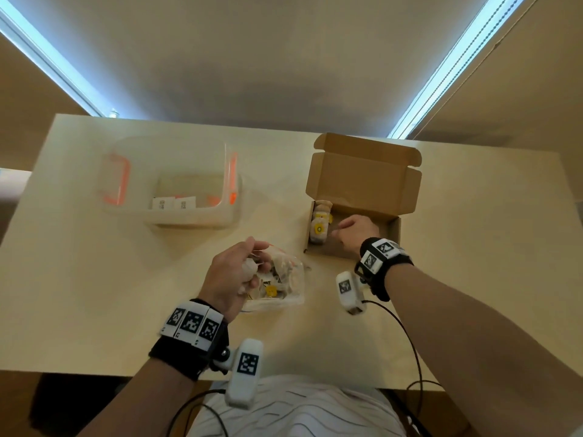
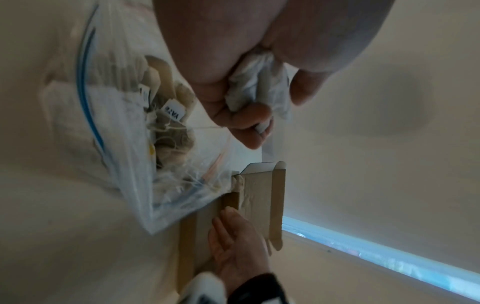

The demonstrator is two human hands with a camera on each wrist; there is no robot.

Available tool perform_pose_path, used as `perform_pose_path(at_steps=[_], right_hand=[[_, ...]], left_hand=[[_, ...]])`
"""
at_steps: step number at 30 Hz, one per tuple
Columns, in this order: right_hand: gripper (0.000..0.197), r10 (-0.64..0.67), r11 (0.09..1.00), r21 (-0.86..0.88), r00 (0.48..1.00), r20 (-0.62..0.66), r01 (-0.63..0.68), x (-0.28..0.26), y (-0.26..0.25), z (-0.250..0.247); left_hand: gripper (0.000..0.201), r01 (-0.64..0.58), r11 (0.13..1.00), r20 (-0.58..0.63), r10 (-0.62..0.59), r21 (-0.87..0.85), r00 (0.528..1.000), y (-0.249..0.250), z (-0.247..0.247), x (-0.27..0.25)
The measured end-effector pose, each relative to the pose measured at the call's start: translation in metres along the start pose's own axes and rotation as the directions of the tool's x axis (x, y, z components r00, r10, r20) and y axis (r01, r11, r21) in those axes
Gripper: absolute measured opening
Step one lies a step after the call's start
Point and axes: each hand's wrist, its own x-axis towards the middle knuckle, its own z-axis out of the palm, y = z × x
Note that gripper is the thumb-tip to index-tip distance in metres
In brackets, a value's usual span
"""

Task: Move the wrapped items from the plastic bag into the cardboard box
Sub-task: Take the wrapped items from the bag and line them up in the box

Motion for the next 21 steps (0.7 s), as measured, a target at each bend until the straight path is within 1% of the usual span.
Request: perform_pose_path(at_steps=[1, 2, 3, 4, 5, 6, 7, 8, 9, 10, 11, 14, 16, 17, 19, 21], right_hand=[[0.015, -0.082, 0.995, -0.054, 0.996, -0.039, 0.080, -0.011, -0.004, -0.004], [0.012, -0.186, 0.980, -0.087, 0.981, -0.054, 0.181, -0.026, -0.008, -0.009], [0.008, -0.307, 0.950, -0.084, 0.950, -0.050, 0.302, -0.045, -0.014, -0.011], [0.006, -0.429, 0.903, -0.045, 0.902, -0.034, 0.428, -0.066, -0.021, -0.012], [0.005, -0.533, 0.846, 0.007, 0.846, -0.001, 0.533, -0.089, -0.027, -0.013], [0.007, -0.614, 0.790, 0.051, 0.788, 0.050, 0.612, -0.111, -0.033, -0.012], [0.013, -0.665, 0.747, 0.073, 0.738, 0.113, 0.661, -0.127, -0.038, -0.010], [0.022, -0.689, 0.722, 0.076, 0.704, 0.173, 0.688, -0.139, -0.041, -0.008], [0.030, -0.691, 0.715, 0.070, 0.689, 0.219, 0.696, -0.145, -0.042, -0.004], [0.034, -0.682, 0.721, 0.059, 0.690, 0.242, 0.691, -0.148, -0.042, -0.001], [0.033, -0.674, 0.727, 0.049, 0.698, 0.241, 0.685, -0.148, -0.042, 0.001], [0.015, -0.680, 0.725, 0.021, 0.710, 0.185, 0.689, -0.148, -0.041, 0.003], [0.012, -0.685, 0.724, 0.043, 0.709, 0.167, 0.689, -0.150, -0.039, 0.002], [0.011, -0.681, 0.730, 0.077, 0.716, 0.154, 0.679, -0.150, -0.038, 0.001], [0.008, -0.676, 0.736, 0.166, 0.727, 0.120, 0.656, -0.151, -0.036, 0.000], [0.007, -0.689, 0.714, 0.267, 0.717, 0.106, 0.647, -0.151, -0.034, -0.002]], left_hand=[[0.040, 0.064, 0.992, 0.043, -0.059, -0.108, 0.997, 0.003, 0.000, -0.001], [0.046, 0.124, 0.973, 0.092, -0.108, -0.195, 0.990, 0.005, 0.001, -0.001], [0.052, 0.166, 0.955, 0.135, -0.136, -0.245, 0.981, 0.006, 0.001, -0.001], [0.058, 0.188, 0.948, 0.167, -0.148, -0.258, 0.975, 0.007, 0.003, -0.001], [0.063, 0.192, 0.951, 0.191, -0.147, -0.242, 0.971, 0.008, 0.005, -0.001], [0.067, 0.187, 0.960, 0.209, -0.144, -0.208, 0.967, 0.009, 0.009, -0.002], [0.070, 0.182, 0.970, 0.224, -0.144, -0.161, 0.964, 0.010, 0.012, -0.003], [0.073, 0.181, 0.977, 0.237, -0.151, -0.113, 0.960, 0.011, 0.016, -0.004], [0.076, 0.181, 0.981, 0.251, -0.158, -0.072, 0.955, 0.011, 0.019, -0.005], [0.078, 0.179, 0.983, 0.266, -0.162, -0.040, 0.950, 0.011, 0.021, -0.006], [0.078, 0.168, 0.986, 0.273, -0.159, -0.011, 0.949, 0.011, 0.023, -0.005], [0.071, 0.112, 0.990, 0.253, -0.130, 0.087, 0.959, 0.011, 0.028, -0.007], [0.063, 0.085, 0.988, 0.245, -0.114, 0.126, 0.963, 0.011, 0.031, -0.009], [0.056, 0.079, 0.988, 0.243, -0.110, 0.133, 0.964, 0.012, 0.032, -0.011], [0.036, 0.074, 0.989, 0.233, -0.103, 0.129, 0.967, 0.011, 0.033, -0.012], [0.014, 0.071, 0.995, 0.191, -0.083, 0.073, 0.978, 0.010, 0.033, -0.012]])
